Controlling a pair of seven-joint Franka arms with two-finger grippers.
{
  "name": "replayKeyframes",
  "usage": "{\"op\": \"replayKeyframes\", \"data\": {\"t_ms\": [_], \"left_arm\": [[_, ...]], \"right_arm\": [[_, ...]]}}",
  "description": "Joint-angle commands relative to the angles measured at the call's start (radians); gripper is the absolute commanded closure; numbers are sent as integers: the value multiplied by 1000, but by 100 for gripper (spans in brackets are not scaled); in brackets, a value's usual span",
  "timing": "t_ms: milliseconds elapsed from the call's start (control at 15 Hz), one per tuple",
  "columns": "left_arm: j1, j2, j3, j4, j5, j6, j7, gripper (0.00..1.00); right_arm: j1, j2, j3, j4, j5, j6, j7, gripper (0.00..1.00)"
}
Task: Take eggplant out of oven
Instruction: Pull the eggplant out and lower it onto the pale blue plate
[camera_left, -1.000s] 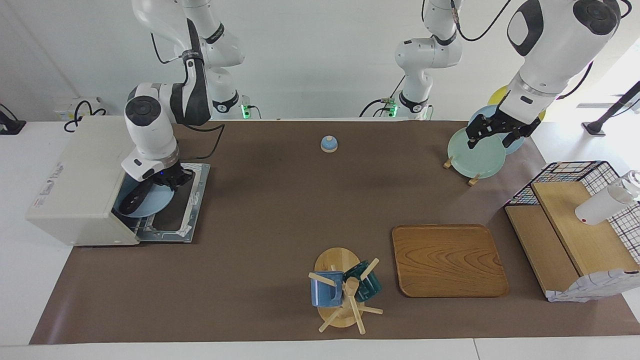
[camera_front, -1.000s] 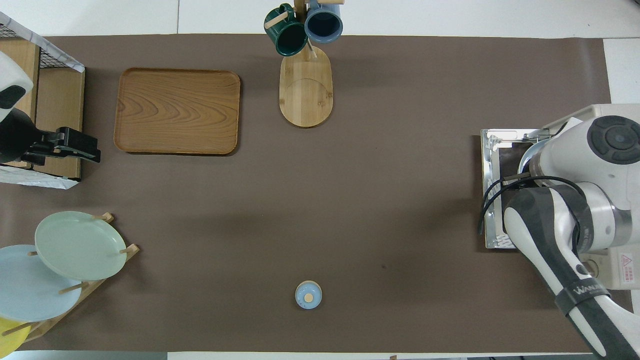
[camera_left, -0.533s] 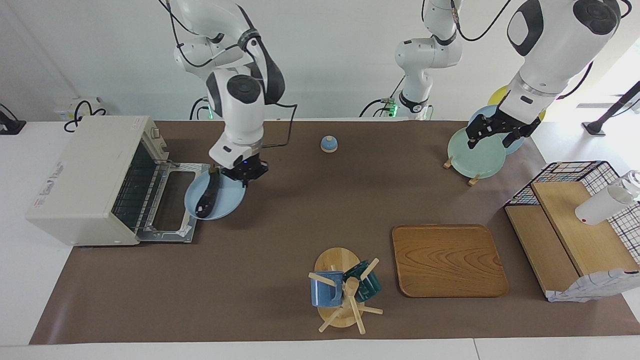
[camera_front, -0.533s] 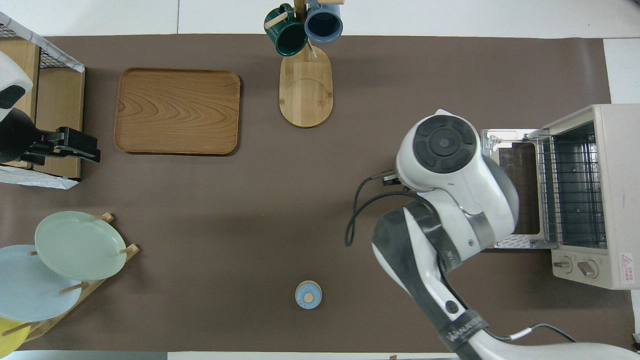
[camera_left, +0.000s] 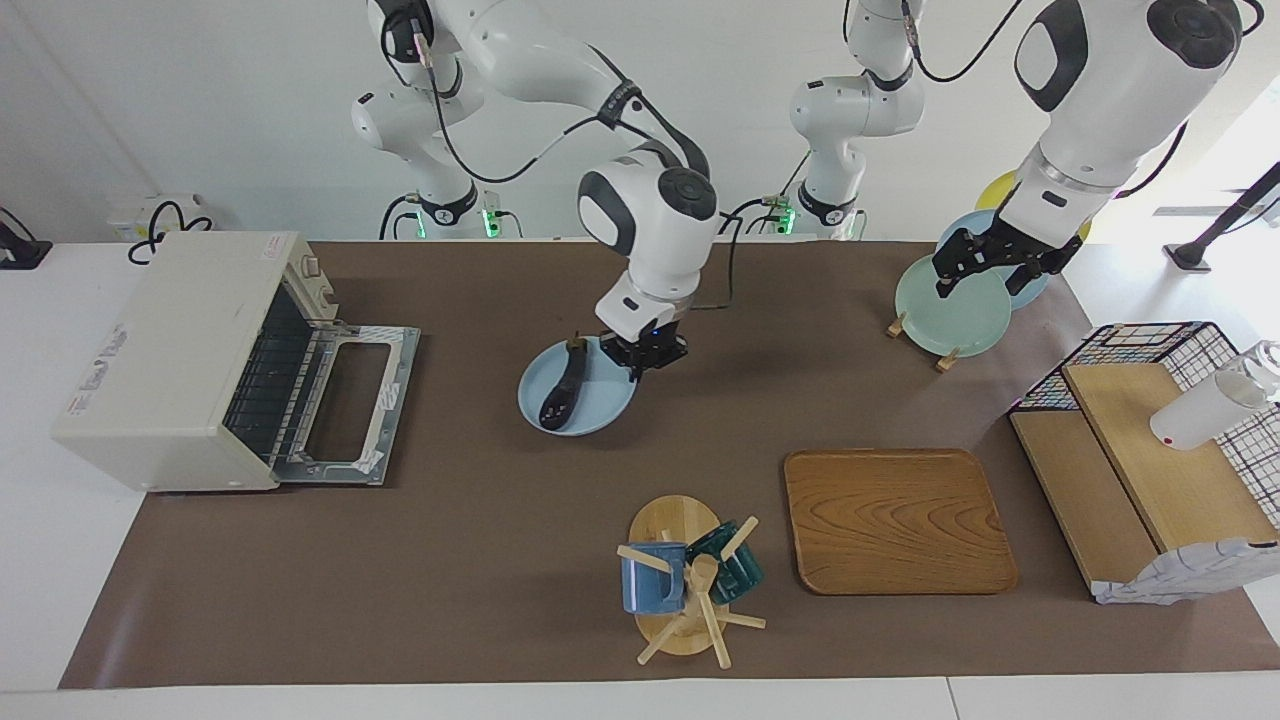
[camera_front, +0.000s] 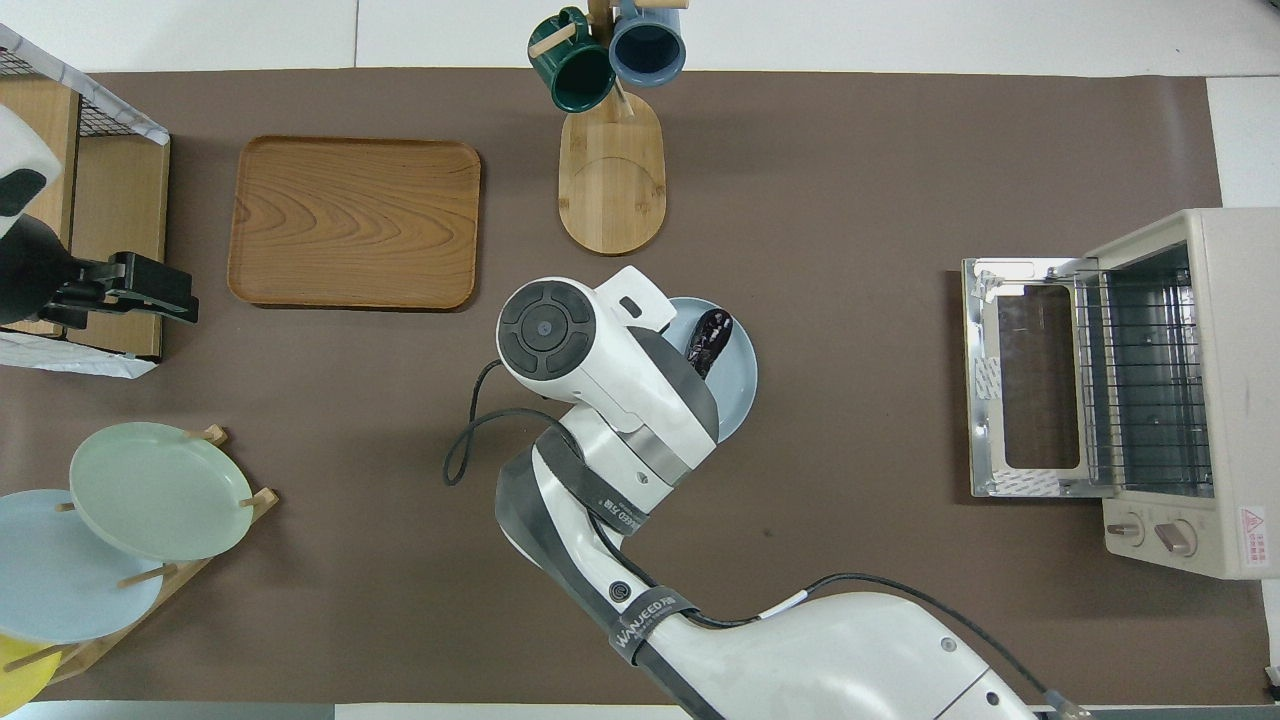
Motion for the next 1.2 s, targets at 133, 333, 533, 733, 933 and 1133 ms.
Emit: {"op": "replayKeyframes", "data": {"t_ms": [133, 333, 533, 733, 933, 1133], "left_arm": [[1, -18, 7, -24, 17, 29, 8, 0], [1, -18, 5, -25, 17, 31, 8, 0], [1, -18, 5, -27, 17, 46, 8, 0], [0, -19, 4, -39, 15, 69, 7, 0], [-19, -35, 1, -97, 9, 132, 7, 0], [-91, -30, -4, -139, -14, 183, -31, 0]], "right_arm": [[-37, -38, 30, -81, 50, 63, 42, 95], [-42, -39, 24, -23, 38, 40, 17, 33], [-126, -102, 18, -18, 11, -58, -164, 31], [-244, -153, 16, -59, 1, -162, -334, 75], [-327, -215, 18, -220, -113, -146, -412, 91], [-381, -265, 16, -374, -212, -75, -418, 95]]}}
